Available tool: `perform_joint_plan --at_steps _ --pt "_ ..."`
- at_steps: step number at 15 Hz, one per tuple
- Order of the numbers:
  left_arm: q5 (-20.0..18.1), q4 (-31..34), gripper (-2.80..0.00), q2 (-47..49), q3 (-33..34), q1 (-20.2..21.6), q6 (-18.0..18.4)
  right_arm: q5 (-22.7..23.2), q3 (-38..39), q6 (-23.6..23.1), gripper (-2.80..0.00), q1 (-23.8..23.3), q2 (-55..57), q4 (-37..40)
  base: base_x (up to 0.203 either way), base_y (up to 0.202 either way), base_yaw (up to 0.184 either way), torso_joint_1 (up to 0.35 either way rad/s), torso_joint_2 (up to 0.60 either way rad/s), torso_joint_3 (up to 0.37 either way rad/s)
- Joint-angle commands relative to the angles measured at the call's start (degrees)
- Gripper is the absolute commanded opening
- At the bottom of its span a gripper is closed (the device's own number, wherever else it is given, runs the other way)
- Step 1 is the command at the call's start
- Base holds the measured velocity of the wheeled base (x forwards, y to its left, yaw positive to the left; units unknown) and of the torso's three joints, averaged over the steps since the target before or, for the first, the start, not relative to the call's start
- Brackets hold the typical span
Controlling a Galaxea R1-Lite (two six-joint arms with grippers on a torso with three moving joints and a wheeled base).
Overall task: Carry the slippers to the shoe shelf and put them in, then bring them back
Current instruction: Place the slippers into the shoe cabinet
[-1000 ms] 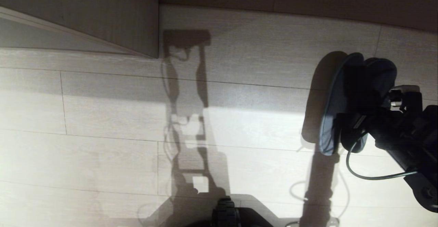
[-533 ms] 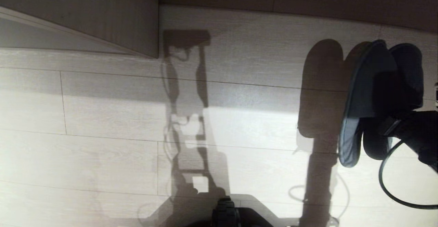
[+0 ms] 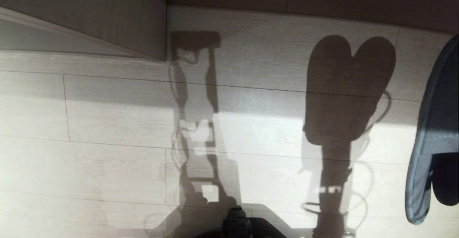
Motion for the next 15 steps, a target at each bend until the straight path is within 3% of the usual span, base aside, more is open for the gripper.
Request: perform_joint_plan --at_steps 1,4,9,13,15 --pt "0.01 -0.02 -2.80 -0.11 0.00 -0.05 -0.02 0.47 -1.23 -0.12 -2.80 0.02 -12.74 11.22 0.000 0.000 0.000 0.000 0.00 0.000" --pt "0.01 -0.02 -2.80 -0.11 0.00 -0.05 -0.02 2.05 -2.11 -0.32 -2.80 -0.03 -19.29 20.02 0.000 0.000 0.000 0.000 0.00 0.000" --pt "0.01 -0.02 -2.80 -0.11 0.00 -0.01 -0.02 2.81 -1.19 -0.84 -2.80 -0.03 -25.06 20.46 0.000 0.000 0.000 0.000 0.00 0.000" --pt "0.01 -0.02 -2.80 -0.05 0.00 0.01 -0.02 5.90 0.39 -1.90 -2.80 0.06 -33.48 25.42 0.000 0.000 0.000 0.000 0.00 0.000" --pt "0.01 -0.02 -2.80 -0.11 0.00 0.04 -0.02 8.15 -0.42 -1.82 -2.80 2.50 -34.17 26.44 0.000 0.000 0.000 0.000 0.00 0.000"
